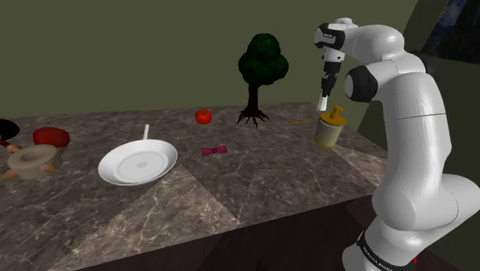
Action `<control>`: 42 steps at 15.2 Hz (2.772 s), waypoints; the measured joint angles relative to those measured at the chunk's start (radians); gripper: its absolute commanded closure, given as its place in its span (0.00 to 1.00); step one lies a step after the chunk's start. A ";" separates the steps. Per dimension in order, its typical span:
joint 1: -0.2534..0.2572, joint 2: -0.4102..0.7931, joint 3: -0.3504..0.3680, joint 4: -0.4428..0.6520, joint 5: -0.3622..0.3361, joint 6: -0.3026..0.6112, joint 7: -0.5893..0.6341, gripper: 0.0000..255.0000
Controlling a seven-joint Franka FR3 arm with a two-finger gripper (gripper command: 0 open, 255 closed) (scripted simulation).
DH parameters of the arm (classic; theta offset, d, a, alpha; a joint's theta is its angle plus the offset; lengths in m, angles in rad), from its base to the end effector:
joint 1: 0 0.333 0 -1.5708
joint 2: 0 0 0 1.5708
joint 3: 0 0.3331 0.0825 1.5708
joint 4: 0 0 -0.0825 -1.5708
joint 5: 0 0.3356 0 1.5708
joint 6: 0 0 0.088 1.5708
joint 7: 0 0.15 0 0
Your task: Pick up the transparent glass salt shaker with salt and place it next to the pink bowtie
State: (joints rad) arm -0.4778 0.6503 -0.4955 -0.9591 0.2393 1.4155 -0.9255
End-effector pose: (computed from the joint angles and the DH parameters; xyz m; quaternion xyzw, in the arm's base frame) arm 0.4802 -0.4529 0.4800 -0.9972 -0.0215 0.0622 0.0363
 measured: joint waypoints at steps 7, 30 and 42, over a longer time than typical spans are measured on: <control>-0.031 0.038 0.008 0.150 0.014 -0.109 0.015 1.00; 0.496 -0.433 0.099 -0.529 -0.137 0.130 0.500 1.00; 0.657 -0.428 0.207 -0.515 -0.120 0.138 0.768 1.00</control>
State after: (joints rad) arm 0.1797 0.2219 -0.2889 -1.4746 0.1191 1.5538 -0.1574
